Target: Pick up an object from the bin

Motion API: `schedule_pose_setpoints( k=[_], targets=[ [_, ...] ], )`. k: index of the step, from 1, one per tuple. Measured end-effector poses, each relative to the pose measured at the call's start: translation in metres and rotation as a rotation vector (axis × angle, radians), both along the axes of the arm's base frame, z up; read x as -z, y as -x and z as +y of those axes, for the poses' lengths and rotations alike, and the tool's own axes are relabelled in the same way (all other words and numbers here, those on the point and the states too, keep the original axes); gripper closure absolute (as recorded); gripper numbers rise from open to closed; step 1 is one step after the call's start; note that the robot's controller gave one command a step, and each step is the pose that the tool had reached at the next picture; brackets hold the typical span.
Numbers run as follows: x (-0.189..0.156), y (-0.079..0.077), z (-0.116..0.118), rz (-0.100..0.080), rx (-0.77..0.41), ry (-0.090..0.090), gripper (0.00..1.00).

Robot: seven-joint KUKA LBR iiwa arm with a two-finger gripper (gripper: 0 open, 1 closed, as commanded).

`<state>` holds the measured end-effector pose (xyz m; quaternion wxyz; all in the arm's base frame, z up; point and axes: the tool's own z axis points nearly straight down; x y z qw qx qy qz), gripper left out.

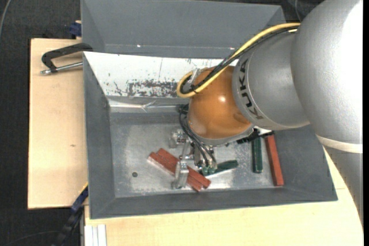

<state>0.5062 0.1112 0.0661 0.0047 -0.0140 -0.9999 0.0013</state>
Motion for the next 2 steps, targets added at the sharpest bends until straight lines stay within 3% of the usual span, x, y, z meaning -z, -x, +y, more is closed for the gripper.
schedule_pose_setpoints(
  k=[1,2],
  targets=[
    [-0.036,0.015,0.018,-0.013,-0.098,-0.005,0.00],
    [-0.044,0.015,0.003,-0.013,-0.022,-0.005,0.00]
  ],
)
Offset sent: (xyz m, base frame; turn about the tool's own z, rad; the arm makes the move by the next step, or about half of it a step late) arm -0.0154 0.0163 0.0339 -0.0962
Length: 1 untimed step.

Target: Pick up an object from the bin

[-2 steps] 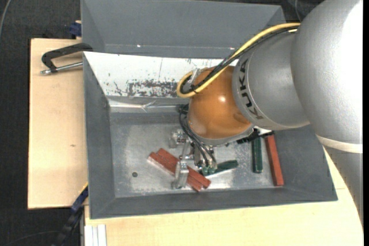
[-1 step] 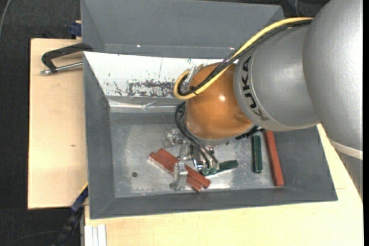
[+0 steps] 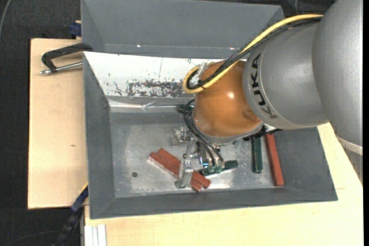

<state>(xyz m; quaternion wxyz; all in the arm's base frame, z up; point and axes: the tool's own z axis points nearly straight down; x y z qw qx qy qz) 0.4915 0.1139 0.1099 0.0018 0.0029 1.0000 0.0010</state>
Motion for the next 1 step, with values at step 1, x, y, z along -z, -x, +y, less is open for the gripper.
schedule_pose_setpoints(
  k=[1],
  targets=[
    [0.0406,0.0009,-0.0090,0.008,0.182,0.001,0.00]
  ],
)
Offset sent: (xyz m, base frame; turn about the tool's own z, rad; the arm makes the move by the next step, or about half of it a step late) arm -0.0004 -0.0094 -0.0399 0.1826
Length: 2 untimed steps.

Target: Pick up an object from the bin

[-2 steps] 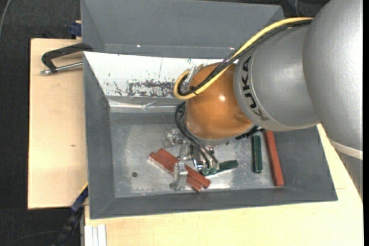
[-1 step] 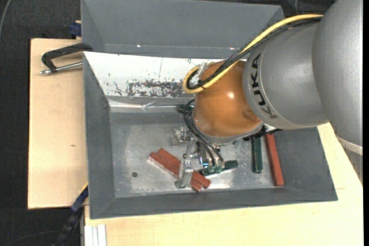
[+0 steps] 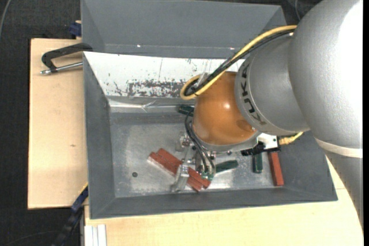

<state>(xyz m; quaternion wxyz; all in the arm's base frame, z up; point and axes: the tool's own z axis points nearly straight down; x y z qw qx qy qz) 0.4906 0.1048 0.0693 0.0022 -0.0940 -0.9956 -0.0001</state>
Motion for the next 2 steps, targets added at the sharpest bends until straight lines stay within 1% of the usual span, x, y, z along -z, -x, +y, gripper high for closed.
schedule_pose_setpoints(
  k=[1,2],
  targets=[
    [-0.0004,-0.0003,0.0008,-0.003,0.000,-0.001,0.00],
    [-0.0007,-0.0004,0.0010,-0.003,0.000,-0.001,1.00]
  ],
)
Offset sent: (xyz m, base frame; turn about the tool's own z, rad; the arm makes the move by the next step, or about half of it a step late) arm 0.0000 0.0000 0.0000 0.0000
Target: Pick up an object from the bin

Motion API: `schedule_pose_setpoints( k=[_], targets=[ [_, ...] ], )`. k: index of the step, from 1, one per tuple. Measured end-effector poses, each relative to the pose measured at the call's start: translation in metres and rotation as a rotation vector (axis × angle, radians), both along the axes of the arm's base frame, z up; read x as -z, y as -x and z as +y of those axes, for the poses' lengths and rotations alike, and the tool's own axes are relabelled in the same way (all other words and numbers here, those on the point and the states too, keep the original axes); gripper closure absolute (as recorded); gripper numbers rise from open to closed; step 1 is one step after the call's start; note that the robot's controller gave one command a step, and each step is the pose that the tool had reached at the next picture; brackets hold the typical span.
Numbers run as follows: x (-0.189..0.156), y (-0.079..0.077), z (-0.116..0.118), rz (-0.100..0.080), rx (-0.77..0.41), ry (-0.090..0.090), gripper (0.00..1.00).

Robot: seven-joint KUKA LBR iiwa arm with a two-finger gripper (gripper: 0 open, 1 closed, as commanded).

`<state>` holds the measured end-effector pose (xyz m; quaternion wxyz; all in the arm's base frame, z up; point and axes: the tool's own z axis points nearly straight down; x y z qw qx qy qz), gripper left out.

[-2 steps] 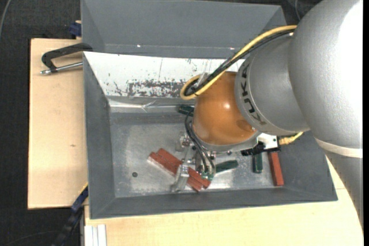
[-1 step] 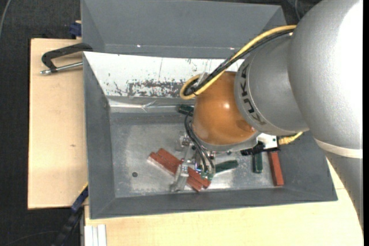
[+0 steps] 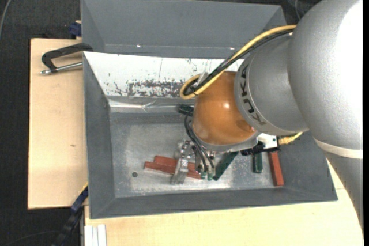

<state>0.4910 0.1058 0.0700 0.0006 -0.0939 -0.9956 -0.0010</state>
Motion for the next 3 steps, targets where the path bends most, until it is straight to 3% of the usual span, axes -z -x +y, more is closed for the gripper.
schedule_pose_setpoints(
  k=[3],
  targets=[
    [-0.085,-0.004,0.003,-0.008,-0.002,-0.001,1.00]
  ],
)
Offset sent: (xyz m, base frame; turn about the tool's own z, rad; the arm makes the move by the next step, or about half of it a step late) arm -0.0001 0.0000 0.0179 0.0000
